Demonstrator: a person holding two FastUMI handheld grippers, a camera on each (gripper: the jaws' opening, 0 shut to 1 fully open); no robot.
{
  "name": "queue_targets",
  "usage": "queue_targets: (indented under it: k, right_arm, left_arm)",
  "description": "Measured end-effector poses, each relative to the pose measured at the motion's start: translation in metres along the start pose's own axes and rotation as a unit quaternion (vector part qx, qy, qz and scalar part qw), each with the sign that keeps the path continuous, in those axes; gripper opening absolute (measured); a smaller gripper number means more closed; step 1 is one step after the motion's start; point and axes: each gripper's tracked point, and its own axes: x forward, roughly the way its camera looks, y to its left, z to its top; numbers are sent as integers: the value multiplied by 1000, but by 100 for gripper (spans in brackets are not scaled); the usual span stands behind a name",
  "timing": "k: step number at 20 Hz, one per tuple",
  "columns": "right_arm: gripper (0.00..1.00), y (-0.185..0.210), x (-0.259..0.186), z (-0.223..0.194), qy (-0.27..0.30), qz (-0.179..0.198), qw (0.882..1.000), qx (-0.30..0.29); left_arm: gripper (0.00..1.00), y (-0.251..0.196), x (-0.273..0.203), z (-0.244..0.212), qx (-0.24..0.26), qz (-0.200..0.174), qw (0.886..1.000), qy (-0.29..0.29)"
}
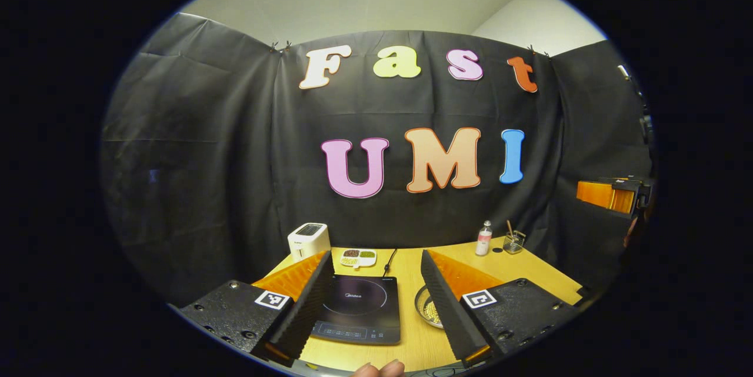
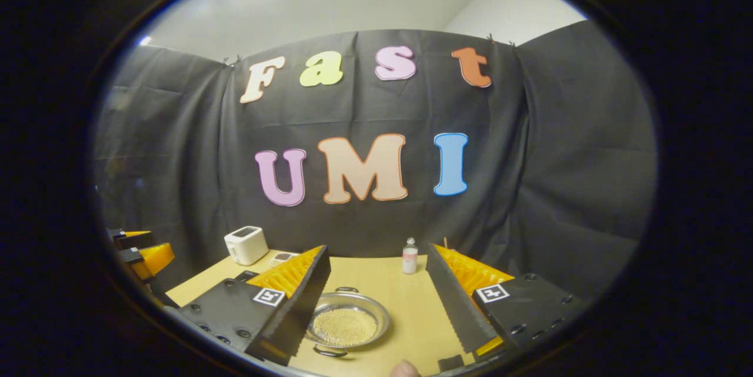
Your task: First push the handle of the pot to place it horizontally, then grasp the pot with both hands and set it on the induction cooktop.
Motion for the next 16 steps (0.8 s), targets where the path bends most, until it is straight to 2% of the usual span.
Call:
queue_targets:
  k: [1, 2, 3, 6, 7, 8, 10, 12, 13, 16]
  right_arm:
    - [100, 2, 3, -3, 5, 1, 1000, 0]
    - [87, 3, 5, -6, 10, 1, 1000, 0]
    - [82, 5, 5, -8, 14, 3, 1000, 0]
    - [78, 16, 8, -14, 27, 11, 1000, -1]
    - [72, 20, 11, -18, 33, 14, 999, -1]
    - [62, 26, 13, -21, 39, 19, 999, 1]
    - [61, 36, 24, -26, 47, 25, 999, 3]
    - [33, 37, 21, -28, 48, 16, 999, -2]
    - [27, 41, 19, -32, 50, 18, 999, -2]
    - [27, 49, 22, -46, 69, 29, 997, -2]
  left_arm:
    - [91, 0, 1, -1, 1, 0, 1000, 0]
    - [91, 1, 1, -1, 1, 0, 1000, -1]
    - [91, 1, 0, -1, 2, 0, 1000, -1]
    - [91, 5, 1, -1, 5, -1, 1000, -2]
    - [91, 6, 2, -3, 5, -2, 1000, -1]
    - [90, 7, 3, -3, 4, -3, 1000, 0]
    - [90, 9, 3, -4, 2, -6, 1000, 2]
    - [91, 10, 2, -8, 1, -10, 1000, 8]
    - [91, 10, 3, -9, 1, -13, 1000, 8]
    - [90, 12, 8, -13, 4, -13, 1000, 15]
